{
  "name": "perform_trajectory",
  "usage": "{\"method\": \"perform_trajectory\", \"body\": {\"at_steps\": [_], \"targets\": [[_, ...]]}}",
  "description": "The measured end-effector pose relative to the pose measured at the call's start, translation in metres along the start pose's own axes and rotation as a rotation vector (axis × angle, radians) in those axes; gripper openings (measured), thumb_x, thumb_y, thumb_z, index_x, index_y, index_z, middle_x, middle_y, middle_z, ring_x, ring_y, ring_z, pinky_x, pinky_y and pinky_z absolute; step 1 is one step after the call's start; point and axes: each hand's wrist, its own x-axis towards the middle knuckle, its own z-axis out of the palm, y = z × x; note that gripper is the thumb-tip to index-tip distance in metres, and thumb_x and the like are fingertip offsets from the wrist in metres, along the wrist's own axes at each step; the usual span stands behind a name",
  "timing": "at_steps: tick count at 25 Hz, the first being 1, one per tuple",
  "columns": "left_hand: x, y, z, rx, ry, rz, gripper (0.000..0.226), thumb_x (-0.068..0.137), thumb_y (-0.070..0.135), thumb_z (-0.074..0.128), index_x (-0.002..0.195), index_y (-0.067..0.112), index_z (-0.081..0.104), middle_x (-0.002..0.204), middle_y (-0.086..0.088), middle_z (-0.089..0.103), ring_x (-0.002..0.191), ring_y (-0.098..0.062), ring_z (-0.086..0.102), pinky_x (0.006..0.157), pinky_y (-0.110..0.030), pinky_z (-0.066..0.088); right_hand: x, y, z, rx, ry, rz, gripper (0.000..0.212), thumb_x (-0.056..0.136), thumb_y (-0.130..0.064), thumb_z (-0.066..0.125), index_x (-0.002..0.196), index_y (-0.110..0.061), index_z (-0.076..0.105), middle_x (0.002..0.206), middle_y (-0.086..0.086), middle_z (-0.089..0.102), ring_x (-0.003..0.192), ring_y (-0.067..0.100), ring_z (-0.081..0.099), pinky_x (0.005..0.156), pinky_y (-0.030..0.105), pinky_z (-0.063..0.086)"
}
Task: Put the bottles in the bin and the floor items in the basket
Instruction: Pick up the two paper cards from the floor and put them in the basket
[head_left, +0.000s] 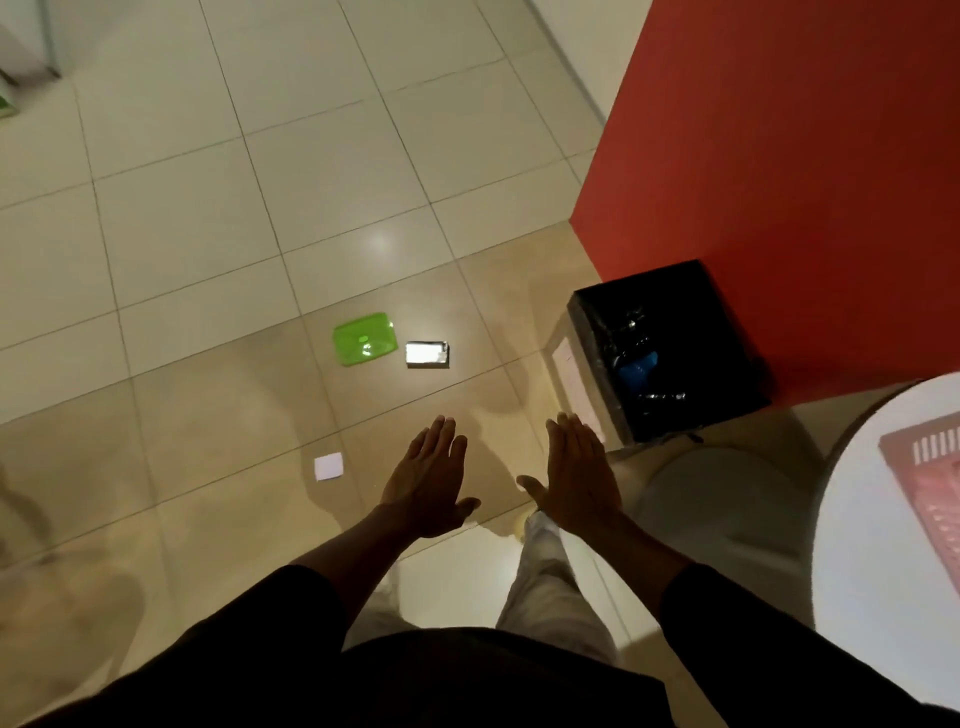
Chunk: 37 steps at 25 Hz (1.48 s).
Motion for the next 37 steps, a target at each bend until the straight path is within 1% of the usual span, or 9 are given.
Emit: {"method": "perform_trajectory", "body": {"at_steps": [2, 6, 10, 16, 20, 27, 31, 34, 37], "targets": [[-0.038, -0.041, 0.016, 0.015, -0.026, 0.003, 0.103, 0.091, 0.065, 0.06, 0.161, 0.001, 0.019, 0.171, -0.025, 0.004, 0.16, -0.039, -0.001, 0.13, -0.047, 0.008, -0.02, -0.051, 0.012, 0.047, 0.026, 0.048, 0.101, 0.086, -0.069, 0.065, 0.153, 0.001, 0.036, 0.158, 0.027, 0.039, 0.149, 0.042, 0.034, 0.122, 0.051, 0.029], [-0.104, -0.105, 0.033, 0.006, -0.053, 0.01, 0.103, 0.093, 0.063, 0.06, 0.162, 0.001, 0.015, 0.171, -0.026, 0.0, 0.16, -0.039, -0.005, 0.128, -0.047, 0.003, -0.063, -0.142, 0.039, 0.155, 0.043, 0.146, 0.099, 0.085, -0.062, 0.071, 0.155, -0.003, 0.032, 0.16, 0.022, 0.037, 0.151, 0.039, 0.03, 0.124, 0.051, 0.024], [-0.154, -0.143, 0.041, 0.023, -0.085, 0.01, 0.104, 0.093, 0.064, 0.06, 0.161, 0.001, 0.015, 0.171, -0.026, 0.001, 0.16, -0.04, -0.004, 0.128, -0.048, 0.004, -0.097, -0.197, 0.059, 0.157, 0.064, 0.162, 0.099, 0.081, -0.065, 0.073, 0.151, -0.002, 0.039, 0.155, 0.022, 0.046, 0.146, 0.039, 0.04, 0.12, 0.052, 0.036], [-0.176, -0.149, 0.042, 0.017, -0.079, -0.014, 0.104, 0.093, 0.067, 0.057, 0.161, 0.001, 0.015, 0.171, -0.026, 0.002, 0.16, -0.04, -0.003, 0.128, -0.047, 0.005, -0.113, -0.198, 0.07, 0.076, 0.075, 0.111, 0.099, 0.08, -0.063, 0.074, 0.148, 0.001, 0.042, 0.152, 0.025, 0.048, 0.144, 0.042, 0.042, 0.119, 0.051, 0.037], [-0.182, -0.145, 0.039, 0.031, -0.057, -0.015, 0.103, 0.093, 0.064, 0.06, 0.162, 0.003, 0.015, 0.172, -0.024, 0.002, 0.16, -0.039, -0.002, 0.127, -0.046, 0.003, -0.107, -0.199, 0.069, 0.091, 0.094, 0.071, 0.097, 0.078, -0.059, 0.079, 0.145, 0.002, 0.045, 0.147, 0.027, 0.052, 0.139, 0.044, 0.048, 0.115, 0.053, 0.042], [-0.183, -0.181, 0.034, 0.005, -0.061, -0.054, 0.094, 0.092, 0.058, 0.064, 0.157, 0.002, 0.025, 0.169, -0.025, 0.017, 0.159, -0.04, 0.01, 0.128, -0.048, 0.018, -0.086, -0.223, 0.083, 0.104, 0.033, 0.029, 0.088, 0.08, -0.055, 0.076, 0.14, 0.001, 0.046, 0.136, 0.025, 0.057, 0.128, 0.042, 0.053, 0.111, 0.052, 0.044], [-0.172, -0.226, 0.044, 0.028, -0.157, -0.016, 0.091, 0.093, 0.056, 0.065, 0.156, 0.003, 0.026, 0.167, -0.023, 0.02, 0.158, -0.038, 0.014, 0.127, -0.047, 0.02, -0.063, -0.241, 0.101, 0.109, 0.023, 0.107, 0.081, 0.078, -0.053, 0.078, 0.132, -0.001, 0.049, 0.122, 0.018, 0.061, 0.113, 0.036, 0.057, 0.103, 0.047, 0.047], [-0.145, -0.273, 0.058, 0.059, -0.235, 0.04, 0.092, 0.092, 0.055, 0.068, 0.155, 0.001, 0.027, 0.167, -0.023, 0.021, 0.157, -0.039, 0.015, 0.125, -0.048, 0.024, -0.034, -0.259, 0.118, 0.152, 0.021, 0.204, 0.08, 0.08, -0.049, 0.078, 0.136, 0.0, 0.048, 0.128, 0.02, 0.059, 0.119, 0.038, 0.054, 0.108, 0.047, 0.042], [-0.105, -0.319, 0.072, 0.1, -0.26, 0.092, 0.092, 0.09, 0.053, 0.071, 0.153, 0.001, 0.03, 0.164, -0.023, 0.027, 0.155, -0.039, 0.021, 0.123, -0.049, 0.029, 0.003, -0.271, 0.14, 0.223, 0.058, 0.302, 0.081, 0.081, -0.046, 0.078, 0.14, 0.0, 0.045, 0.135, 0.02, 0.057, 0.128, 0.037, 0.051, 0.113, 0.046, 0.037]]}}
